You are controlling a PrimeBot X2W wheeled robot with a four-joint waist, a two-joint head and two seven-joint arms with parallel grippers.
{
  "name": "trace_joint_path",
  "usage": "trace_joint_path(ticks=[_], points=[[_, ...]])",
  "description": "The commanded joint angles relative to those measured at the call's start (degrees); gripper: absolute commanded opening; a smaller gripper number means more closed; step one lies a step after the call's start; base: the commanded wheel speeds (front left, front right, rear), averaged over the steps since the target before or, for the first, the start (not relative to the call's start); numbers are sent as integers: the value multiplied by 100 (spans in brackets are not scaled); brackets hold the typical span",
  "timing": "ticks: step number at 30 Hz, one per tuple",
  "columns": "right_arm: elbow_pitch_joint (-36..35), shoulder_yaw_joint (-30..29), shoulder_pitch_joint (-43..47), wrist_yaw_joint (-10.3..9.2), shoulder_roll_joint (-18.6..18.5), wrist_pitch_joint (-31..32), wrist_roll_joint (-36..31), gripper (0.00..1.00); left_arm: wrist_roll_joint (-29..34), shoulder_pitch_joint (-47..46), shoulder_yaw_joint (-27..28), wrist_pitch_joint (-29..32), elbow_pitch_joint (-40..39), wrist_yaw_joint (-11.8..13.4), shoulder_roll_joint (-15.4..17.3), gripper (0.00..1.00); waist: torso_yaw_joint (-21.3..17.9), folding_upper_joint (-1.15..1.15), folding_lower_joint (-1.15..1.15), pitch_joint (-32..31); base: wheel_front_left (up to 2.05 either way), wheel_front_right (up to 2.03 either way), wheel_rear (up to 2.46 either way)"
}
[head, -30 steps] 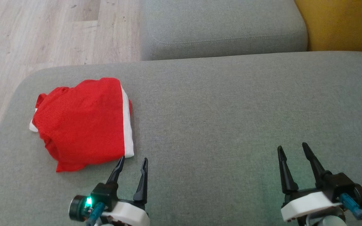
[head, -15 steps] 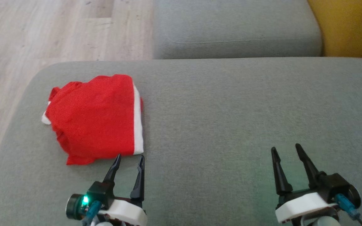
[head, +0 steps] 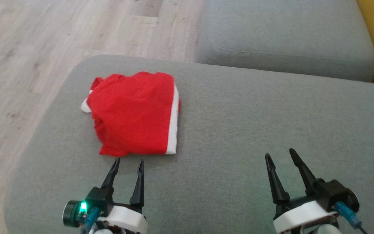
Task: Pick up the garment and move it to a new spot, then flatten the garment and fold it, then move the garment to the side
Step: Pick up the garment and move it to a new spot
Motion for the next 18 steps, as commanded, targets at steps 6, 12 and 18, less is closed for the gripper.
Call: trace_joint_path(ticks=[6, 12, 18], points=[[-235, 241, -80, 44, -42, -78, 112, 100, 64, -150, 234, -71, -210, 57, 96, 100, 436, 0, 0, -40, 0, 0, 0], [-257, 345, -48, 44, -42, -78, 139, 100, 83, -120, 217, -71, -235, 54, 117, 100, 692, 0, 0, -65, 0, 0, 0], [-272, 416, -38, 44, -42, -78, 161, 100, 87, -79, 215, -71, -266, 61, 138, 100, 863, 0, 0, -80, 0, 0, 0]])
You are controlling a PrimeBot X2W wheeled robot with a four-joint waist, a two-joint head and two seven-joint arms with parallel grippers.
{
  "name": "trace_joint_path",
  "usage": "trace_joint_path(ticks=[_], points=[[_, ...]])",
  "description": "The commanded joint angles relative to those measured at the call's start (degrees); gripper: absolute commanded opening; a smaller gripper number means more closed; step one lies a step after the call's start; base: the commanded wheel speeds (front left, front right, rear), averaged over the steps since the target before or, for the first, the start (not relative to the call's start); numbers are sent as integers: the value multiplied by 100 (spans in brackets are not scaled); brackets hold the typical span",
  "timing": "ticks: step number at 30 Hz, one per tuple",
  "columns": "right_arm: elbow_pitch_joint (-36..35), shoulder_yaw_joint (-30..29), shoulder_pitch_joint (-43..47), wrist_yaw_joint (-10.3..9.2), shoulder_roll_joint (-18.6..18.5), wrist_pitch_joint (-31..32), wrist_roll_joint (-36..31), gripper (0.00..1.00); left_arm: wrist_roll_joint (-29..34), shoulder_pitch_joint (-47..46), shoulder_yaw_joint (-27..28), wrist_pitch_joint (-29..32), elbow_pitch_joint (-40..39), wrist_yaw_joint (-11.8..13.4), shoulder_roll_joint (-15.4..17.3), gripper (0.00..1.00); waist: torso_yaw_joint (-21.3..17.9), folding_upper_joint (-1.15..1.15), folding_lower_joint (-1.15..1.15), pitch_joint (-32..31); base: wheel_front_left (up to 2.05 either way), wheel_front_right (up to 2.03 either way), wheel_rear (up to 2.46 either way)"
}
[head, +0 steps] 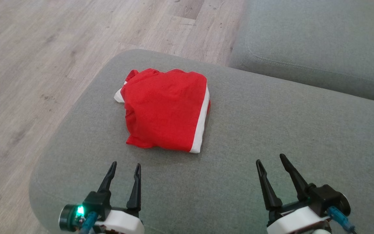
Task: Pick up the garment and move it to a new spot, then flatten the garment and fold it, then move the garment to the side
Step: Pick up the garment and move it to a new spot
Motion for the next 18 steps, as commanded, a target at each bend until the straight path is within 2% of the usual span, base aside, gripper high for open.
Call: trace_joint_path(ticks=[1, 8, 13, 18], points=[[-222, 139, -154, 44, -42, -78, 64, 100, 49, -207, 201, -71, -210, 18, 51, 100, 26, 0, 0, 4, 0, 0, 0], [-211, 161, -235, 44, -42, -78, 31, 100, 104, -433, 193, -24, -256, -50, 251, 100, -216, 0, 0, 141, 0, 0, 0], [-236, 122, -315, 44, -42, -78, -17, 100, 175, -1307, 154, 485, -420, -457, 690, 100, -659, 0, 0, 420, 0, 0, 0], [-298, 83, -470, 44, -42, -78, -122, 100, -28, -2514, 69, 1620, -315, -992, 1140, 100, -985, 0, 0, 853, 0, 0, 0]])
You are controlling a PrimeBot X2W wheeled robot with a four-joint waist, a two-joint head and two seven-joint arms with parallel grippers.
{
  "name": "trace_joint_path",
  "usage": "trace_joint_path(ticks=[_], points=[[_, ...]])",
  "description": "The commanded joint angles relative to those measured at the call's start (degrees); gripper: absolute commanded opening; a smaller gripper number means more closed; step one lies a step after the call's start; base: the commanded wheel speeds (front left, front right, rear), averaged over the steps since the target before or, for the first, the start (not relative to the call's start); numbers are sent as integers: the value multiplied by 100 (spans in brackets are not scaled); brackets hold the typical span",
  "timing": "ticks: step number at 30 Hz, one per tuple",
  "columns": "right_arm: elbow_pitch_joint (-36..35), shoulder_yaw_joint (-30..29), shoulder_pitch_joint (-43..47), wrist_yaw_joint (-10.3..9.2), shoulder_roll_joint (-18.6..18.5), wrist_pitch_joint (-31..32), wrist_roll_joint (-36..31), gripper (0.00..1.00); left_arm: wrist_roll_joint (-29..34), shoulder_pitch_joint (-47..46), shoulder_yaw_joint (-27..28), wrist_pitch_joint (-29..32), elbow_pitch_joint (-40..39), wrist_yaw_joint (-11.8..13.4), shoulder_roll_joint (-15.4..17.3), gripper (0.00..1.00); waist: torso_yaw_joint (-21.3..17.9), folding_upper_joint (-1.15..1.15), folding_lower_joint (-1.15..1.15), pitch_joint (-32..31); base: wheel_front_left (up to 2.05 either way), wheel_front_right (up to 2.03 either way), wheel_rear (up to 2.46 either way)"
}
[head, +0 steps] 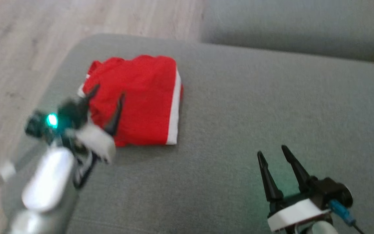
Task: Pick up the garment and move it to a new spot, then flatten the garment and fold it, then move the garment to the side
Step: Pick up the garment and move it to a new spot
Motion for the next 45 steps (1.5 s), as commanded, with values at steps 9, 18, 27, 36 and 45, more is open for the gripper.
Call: trace_joint_path(ticks=[9, 18, 27, 36, 45], points=[[-254, 187, -687, 44, -39, -78, -47, 100, -782, -1864, -460, 1995, 922, -189, 972, 100, -844, 0, -1, 883, 0, 0, 0], [-238, 194, -795, 44, -39, -78, 1, 100, -1252, -2245, -976, 2335, 1825, -191, 1341, 100, -1188, 0, -1, 1066, 0, 0, 0], [-195, 170, -782, 44, -39, -78, 5, 100, -1568, -2355, -1187, 1676, 1914, -192, 1352, 0, -1232, 0, -1, 869, 0, 0, 0], [-123, 71, -582, 44, -39, -78, 40, 100, -1797, -2735, -811, 405, 1261, -165, 1104, 0, -1107, 0, -1, 330, 0, 0, 0], [-141, -5, -515, 44, -39, -78, 102, 100, -1813, -2694, -944, 273, 181, -161, 953, 0, -1178, 0, -1, 134, 0, 0, 0]])
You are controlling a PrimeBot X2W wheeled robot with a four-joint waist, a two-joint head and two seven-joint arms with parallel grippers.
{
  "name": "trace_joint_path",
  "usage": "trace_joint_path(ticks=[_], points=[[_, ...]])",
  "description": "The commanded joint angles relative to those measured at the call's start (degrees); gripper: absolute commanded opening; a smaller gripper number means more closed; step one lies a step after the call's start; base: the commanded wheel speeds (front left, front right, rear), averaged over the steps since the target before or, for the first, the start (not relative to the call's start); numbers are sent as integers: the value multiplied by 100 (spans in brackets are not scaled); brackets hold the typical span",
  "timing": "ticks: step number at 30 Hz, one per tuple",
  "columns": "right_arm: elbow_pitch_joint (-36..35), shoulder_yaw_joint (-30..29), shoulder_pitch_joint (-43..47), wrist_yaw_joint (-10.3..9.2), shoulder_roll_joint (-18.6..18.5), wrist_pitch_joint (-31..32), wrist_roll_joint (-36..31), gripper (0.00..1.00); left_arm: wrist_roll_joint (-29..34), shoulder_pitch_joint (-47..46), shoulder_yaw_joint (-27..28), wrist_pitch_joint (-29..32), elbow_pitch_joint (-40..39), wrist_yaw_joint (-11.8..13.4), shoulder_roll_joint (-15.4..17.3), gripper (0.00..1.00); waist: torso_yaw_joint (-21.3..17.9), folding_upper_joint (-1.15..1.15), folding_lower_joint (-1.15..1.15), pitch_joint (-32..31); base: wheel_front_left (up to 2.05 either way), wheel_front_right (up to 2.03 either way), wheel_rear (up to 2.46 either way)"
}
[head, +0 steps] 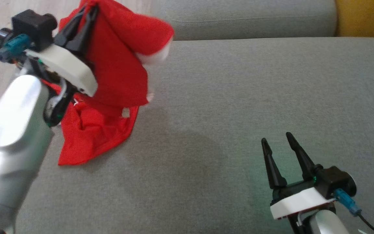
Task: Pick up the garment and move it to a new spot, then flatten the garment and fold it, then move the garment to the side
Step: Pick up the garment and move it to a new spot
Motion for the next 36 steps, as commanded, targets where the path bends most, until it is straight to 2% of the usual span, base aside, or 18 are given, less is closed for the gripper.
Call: trace_joint_path(ticks=[1, 6, 12, 17, 18, 23, 24, 25, 27, 30, 36], points=[[-199, 82, -163, 43, -30, -62, 48, 100, 16, -231, 128, 51, -349, 30, 124, 0, -109, 0, 1, -7, 0, 0, 0], [-273, -12, -254, 43, -30, -62, 90, 100, -5, -88, -149, 184, -825, 25, -55, 0, -490, 0, 1, 59, 0, 0, 0], [-412, -39, -421, 43, -30, -62, 178, 100, -4, -39, -478, 349, -1103, 22, -335, 0, -1256, 0, 1, 266, 0, 0, 0], [-625, 100, -546, 43, -30, -62, 350, 100, 166, -209, -802, 407, -916, 16, -499, 0, -1983, 0, 1, 583, 0, 0, 0], [-625, 100, -546, 43, -30, -62, 350, 100, 166, -209, -802, 407, -916, 16, -499, 0, -1983, 0, 1, 583, 0, 0, 0], [-798, 317, -639, 43, -30, -62, 558, 100, 338, -648, -1317, 286, -333, 4, -580, 0, -2613, 0, 1, 950, 0, 0, 0], [-820, 351, -650, 43, -30, -62, 595, 100, 349, -765, -1472, 213, -212, 3, -591, 14, -2694, 0, 1, 1010, 0, 0, 0], [-841, 379, -658, 43, -30, -62, 626, 100, 349, -875, -1573, 119, -55, 3, -606, 100, -2754, 0, 1, 1061, 0, 0, 0], [-884, 419, -668, 43, -30, -62, 674, 100, 504, -1128, -1845, -44, 296, 2, -587, 100, -2825, 0, 1, 1144, 0, 0, 0], [-926, 419, -643, 43, -30, -62, 710, 100, 457, -1342, -1965, -372, 778, 1, -663, 100, -2789, 0, 1, 1198, 0, 0, 0], [-903, 336, -632, 43, -30, -62, 585, 100, 317, -1424, -2051, -920, 1393, 2, -674, 100, -2348, 0, 1, 1100, 0, 0, 0]])
